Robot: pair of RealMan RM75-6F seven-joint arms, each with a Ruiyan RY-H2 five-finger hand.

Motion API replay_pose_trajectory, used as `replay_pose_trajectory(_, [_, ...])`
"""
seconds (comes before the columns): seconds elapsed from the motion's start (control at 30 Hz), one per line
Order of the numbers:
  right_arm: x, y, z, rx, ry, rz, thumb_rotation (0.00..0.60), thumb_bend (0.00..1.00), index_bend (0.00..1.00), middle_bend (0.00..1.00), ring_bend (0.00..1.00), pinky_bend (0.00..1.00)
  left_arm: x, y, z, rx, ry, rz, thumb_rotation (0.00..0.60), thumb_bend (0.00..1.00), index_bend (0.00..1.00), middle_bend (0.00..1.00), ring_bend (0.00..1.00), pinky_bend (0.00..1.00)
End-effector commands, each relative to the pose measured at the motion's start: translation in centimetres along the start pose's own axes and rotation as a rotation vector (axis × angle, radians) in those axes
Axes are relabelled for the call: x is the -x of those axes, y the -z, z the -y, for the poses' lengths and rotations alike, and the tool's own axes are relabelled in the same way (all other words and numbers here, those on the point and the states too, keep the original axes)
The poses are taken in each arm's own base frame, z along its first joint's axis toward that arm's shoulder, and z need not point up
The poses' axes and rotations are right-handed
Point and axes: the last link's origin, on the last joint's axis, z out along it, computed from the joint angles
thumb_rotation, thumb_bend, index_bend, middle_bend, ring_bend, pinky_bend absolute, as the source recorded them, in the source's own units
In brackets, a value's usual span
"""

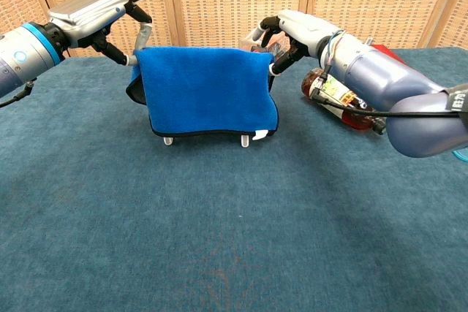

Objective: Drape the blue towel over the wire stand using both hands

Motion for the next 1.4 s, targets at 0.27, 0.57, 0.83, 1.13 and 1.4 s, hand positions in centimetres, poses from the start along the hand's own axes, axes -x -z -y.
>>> replay_pose_trajectory(0.27, [-0.5,0.1,-0.1,0.001,0.017,-0.018,0.600,0.05,0.19,0.24,0.16,0.14,-0.5,0.4,0.9,-0.011,-0.005,0.002,0.600,0.19,0.00,0.00,0.00,0.00])
replay_pose_trajectory(0.57, [-1.0,0.5,0.1,-0.009,0.043,-0.026,0.600,0.00,0.16,0.19,0.12,0.14,-1.2,1.4,2.0,-0.023,-0.024,-0.010,0.600,0.17,0.00,0.00,0.00,0.00])
replay_pose_trajectory(0.83, [-1.7,1.3,-0.4,-0.018,0.114,-0.024,0.600,0.00,0.10,0.09,0.04,0.14,-1.2,2.5,3.4,-0.074,-0.030,0.005,0.600,0.17,0.00,0.00,0.00,0.00])
replay_pose_trajectory(1.13, [-4.7,4.0,-1.7,-0.060,0.217,-0.040,0.600,0.00,0.08,0.03,0.00,0.12,-3.0,4.7,5.7,-0.101,-0.036,-0.026,0.600,0.19,0.00,0.00,0.00,0.00])
replay_pose_trajectory(1.4, [-8.1,7.0,-3.8,-0.087,0.343,-0.099,0.600,0.00,0.08,0.03,0.00,0.12,-6.1,7.2,8.2,-0.112,-0.061,-0.077,0.600,0.17,0.00,0.00,0.00,0.00])
